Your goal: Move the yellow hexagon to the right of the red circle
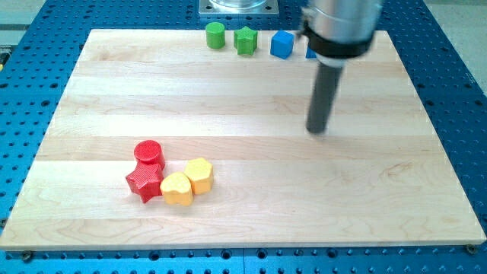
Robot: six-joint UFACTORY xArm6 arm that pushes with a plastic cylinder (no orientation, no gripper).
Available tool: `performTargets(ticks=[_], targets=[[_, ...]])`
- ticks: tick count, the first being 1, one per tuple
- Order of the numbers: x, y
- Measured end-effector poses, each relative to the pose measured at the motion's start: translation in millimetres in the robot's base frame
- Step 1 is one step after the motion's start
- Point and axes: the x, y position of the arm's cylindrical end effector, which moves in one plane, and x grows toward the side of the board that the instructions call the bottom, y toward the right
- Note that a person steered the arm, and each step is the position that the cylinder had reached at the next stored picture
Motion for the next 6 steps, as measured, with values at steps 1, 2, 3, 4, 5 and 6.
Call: performTargets(ticks=[1, 2, 3, 4, 5, 6], targets=[[76, -3], [132, -47], [138, -89], [103, -151], [59, -200], [73, -230]])
